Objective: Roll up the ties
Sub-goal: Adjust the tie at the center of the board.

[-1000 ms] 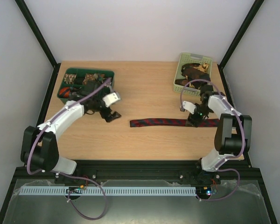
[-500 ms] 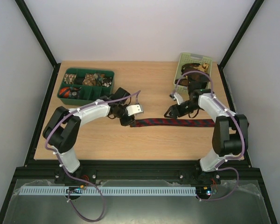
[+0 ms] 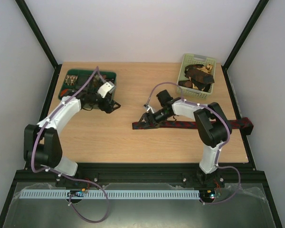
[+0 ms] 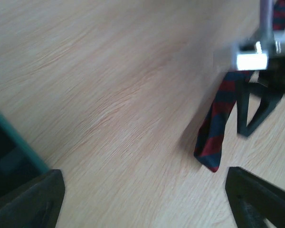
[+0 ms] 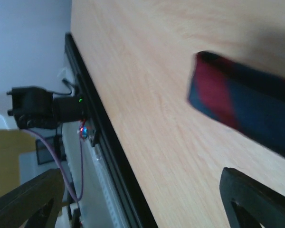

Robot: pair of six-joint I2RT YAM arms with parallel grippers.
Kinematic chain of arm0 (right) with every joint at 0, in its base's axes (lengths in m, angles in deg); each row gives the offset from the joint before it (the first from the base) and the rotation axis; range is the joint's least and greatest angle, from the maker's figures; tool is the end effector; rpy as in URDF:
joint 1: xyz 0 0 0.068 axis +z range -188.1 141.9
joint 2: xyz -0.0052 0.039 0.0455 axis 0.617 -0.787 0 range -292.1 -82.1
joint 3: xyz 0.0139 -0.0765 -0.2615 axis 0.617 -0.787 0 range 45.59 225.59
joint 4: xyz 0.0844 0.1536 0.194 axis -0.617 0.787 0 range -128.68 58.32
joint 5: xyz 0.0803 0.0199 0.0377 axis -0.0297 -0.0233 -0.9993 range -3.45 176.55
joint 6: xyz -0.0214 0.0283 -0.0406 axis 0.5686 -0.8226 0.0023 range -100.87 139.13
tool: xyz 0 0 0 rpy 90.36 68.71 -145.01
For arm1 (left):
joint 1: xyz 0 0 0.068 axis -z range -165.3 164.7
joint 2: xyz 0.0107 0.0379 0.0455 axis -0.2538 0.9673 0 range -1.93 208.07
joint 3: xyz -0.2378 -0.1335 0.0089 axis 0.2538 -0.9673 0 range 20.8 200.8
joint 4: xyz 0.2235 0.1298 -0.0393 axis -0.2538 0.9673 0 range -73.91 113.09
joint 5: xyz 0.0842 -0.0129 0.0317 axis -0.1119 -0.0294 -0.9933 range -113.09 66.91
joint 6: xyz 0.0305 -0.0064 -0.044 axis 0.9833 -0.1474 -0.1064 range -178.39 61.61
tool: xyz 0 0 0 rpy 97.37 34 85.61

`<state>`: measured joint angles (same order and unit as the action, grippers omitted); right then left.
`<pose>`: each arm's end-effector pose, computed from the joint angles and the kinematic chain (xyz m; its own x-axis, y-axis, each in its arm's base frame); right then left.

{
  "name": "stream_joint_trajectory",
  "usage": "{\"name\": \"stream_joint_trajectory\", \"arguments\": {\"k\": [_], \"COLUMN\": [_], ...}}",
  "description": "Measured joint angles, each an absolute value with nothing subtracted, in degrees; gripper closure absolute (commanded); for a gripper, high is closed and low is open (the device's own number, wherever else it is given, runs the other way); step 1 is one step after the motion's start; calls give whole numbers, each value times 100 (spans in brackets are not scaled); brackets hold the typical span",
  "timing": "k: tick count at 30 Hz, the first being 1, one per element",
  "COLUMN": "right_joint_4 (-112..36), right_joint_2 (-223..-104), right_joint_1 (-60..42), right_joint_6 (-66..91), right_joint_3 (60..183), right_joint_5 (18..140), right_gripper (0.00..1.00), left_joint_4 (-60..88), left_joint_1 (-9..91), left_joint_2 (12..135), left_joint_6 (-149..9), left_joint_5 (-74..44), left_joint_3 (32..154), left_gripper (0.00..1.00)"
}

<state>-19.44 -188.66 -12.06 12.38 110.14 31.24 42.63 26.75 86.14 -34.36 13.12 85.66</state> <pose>0.3131 0.1855 0.1646 -0.8534 -0.3425 -0.3930 -0.5085 0.3805 0.7724 0.3147 -0.0885 0.2576 -0.4611 0.4344 -0.7737 0.7987 0.5831 -0.1486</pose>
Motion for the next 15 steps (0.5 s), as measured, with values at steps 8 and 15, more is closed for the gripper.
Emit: {"name": "stream_joint_trajectory", "arguments": {"k": [8, 15], "right_joint_4": [-2427, -2306], "right_joint_2": [-19315, -20145], "right_joint_1": [-768, -781], "right_joint_6": [744, 799], "right_joint_3": [11438, 12113], "right_joint_5": [2364, 2058], "right_gripper": [1, 1], "left_joint_4": [4512, 4578], "left_joint_1": [2439, 2442], "left_joint_2": [7989, 8029], "left_joint_6": [-3707, -3744], "left_joint_5": [1290, 1290], "left_joint_3": [8107, 8030], "left_gripper": [1, 1]}}
